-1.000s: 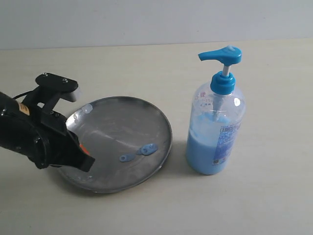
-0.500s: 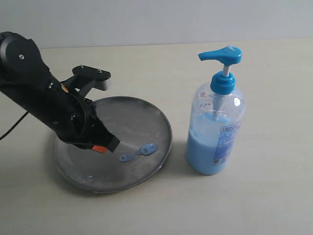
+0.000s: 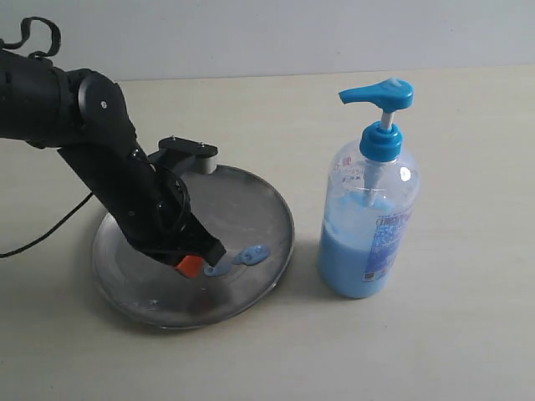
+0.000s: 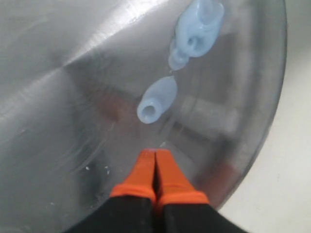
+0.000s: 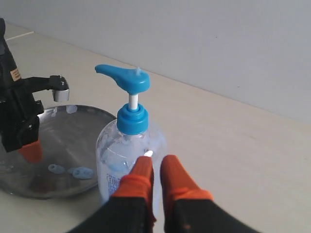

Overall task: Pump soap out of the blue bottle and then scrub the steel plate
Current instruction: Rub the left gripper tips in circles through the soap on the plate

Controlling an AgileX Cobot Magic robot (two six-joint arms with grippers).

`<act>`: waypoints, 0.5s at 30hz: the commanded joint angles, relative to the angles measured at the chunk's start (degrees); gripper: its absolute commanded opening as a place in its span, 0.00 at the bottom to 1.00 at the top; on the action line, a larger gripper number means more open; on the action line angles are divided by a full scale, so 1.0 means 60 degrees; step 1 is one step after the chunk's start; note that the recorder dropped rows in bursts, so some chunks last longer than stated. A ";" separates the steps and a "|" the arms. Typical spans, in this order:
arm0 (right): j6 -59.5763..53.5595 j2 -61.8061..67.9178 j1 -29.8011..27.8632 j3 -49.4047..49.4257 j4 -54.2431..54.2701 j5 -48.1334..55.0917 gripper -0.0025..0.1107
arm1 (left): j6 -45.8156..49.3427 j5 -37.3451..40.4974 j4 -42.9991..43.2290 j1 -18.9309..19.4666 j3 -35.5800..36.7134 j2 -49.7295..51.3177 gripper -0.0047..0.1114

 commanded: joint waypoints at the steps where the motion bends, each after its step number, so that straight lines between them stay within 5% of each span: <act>1: 0.0003 -0.0036 0.0020 0.0047 -0.0118 -0.0175 0.11 | 0.0268 -0.0229 -0.0359 -0.0070 -0.0093 0.0320 0.04; 15: 0.0003 -0.0707 0.0020 0.0435 -0.0562 -0.0722 0.11 | 0.0268 -0.1373 -0.1004 -0.0070 -0.0093 0.0921 0.04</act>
